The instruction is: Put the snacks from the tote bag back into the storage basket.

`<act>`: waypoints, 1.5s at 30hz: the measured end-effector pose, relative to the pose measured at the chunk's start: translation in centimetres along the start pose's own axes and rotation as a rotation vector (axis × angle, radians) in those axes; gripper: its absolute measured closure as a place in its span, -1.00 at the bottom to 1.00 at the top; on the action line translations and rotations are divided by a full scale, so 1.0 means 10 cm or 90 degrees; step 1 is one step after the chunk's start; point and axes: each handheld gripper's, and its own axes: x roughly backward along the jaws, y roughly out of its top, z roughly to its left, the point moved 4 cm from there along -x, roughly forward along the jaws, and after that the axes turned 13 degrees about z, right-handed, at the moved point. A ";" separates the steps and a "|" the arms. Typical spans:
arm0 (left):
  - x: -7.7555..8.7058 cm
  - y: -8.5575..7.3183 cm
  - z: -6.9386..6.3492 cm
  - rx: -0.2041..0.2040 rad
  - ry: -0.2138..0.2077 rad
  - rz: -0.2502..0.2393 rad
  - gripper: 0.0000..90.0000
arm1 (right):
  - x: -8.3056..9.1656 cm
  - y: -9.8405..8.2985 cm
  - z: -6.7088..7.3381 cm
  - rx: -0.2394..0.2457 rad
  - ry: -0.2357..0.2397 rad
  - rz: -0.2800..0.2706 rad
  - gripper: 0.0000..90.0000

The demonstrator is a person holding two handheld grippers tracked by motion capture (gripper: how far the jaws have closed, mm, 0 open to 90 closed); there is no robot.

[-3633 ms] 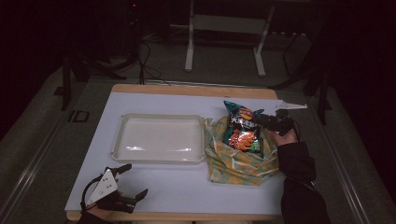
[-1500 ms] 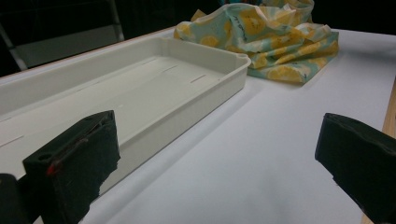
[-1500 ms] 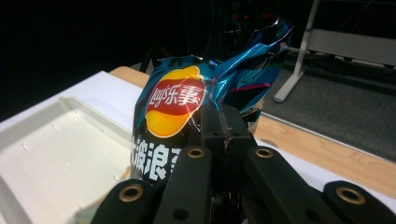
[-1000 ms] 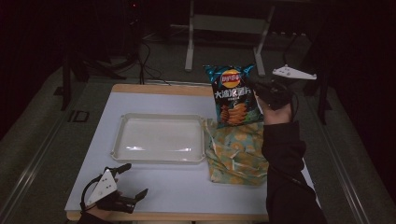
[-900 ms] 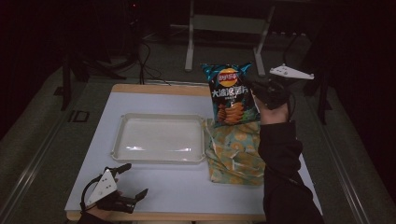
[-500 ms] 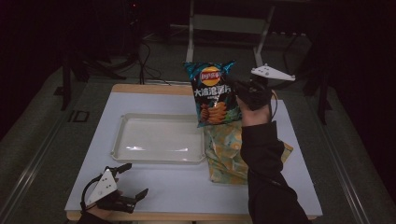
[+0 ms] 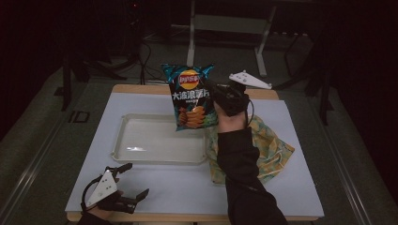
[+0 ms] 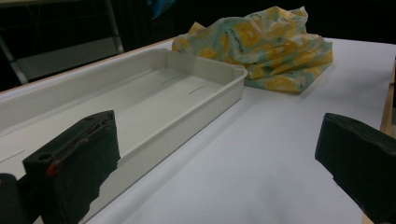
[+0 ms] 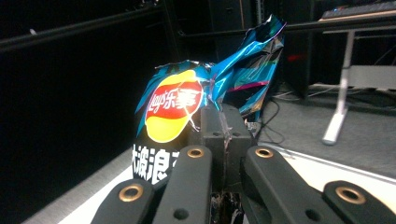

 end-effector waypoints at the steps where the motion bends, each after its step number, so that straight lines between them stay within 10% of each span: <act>1: 0.00 0.00 0.00 0.001 0.000 0.000 -1.00 | -0.06 -0.05 0.06 -0.009 0.003 -0.004 1.00; 16: 0.01 0.00 0.01 0.002 -0.001 -0.004 -1.00 | -0.60 -0.68 0.29 -0.093 0.020 0.010 1.00; 28: 0.01 0.00 0.01 0.003 -0.004 -0.004 -1.00 | -0.81 -1.15 0.15 -0.142 0.017 0.061 1.00; 45: 0.00 0.00 0.01 0.006 -0.007 0.001 -1.00 | -0.96 -1.35 -0.05 -0.108 -0.003 0.157 1.00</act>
